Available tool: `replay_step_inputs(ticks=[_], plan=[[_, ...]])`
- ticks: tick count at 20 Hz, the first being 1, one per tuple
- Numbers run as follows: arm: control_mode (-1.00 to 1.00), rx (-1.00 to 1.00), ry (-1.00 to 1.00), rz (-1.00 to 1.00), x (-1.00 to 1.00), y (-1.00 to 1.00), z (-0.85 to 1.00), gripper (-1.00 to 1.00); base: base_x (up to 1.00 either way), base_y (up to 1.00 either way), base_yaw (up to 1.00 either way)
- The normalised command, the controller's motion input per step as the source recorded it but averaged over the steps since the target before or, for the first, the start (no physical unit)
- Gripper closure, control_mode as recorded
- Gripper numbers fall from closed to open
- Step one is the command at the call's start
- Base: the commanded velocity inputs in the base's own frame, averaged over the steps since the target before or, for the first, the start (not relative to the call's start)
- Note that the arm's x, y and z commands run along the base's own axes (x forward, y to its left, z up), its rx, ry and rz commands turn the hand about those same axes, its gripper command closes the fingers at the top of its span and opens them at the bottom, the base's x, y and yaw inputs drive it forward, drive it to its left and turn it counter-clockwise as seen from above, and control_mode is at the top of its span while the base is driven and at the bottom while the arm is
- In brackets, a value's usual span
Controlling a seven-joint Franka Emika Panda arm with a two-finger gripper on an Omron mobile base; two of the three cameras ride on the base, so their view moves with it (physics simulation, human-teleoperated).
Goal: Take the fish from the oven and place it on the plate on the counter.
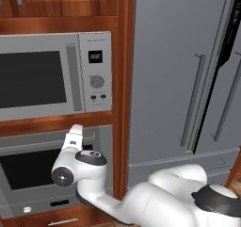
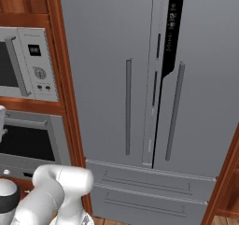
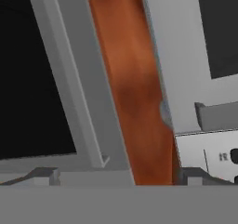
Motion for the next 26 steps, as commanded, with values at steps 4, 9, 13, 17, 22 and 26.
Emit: replay_step_inputs(ticks=[4,9,13,17,22,26], plan=[[-1.0,-0.22,0.0,0.0,0.11,0.62,-0.1,-1.0,0.0,0.0,0.0],[-1.0,-0.17,0.0,0.0,0.0,0.69,-0.11,-1.0,0.0,0.0,0.0],[-1.0,-0.1,0.0,0.0,0.09,0.39,-0.41,-1.0,0.0,0.0,0.0],[-1.0,-0.05,0.0,0.0,0.28,0.25,-0.55,-1.0,0.0,0.0,0.0],[-1.0,-0.02,0.0,0.0,0.42,0.31,-0.16,-1.0,0.0,0.0,0.0],[-1.0,0.0,-0.01,0.0,0.46,0.17,-0.08,-1.0,0.0,0.0,0.0]])
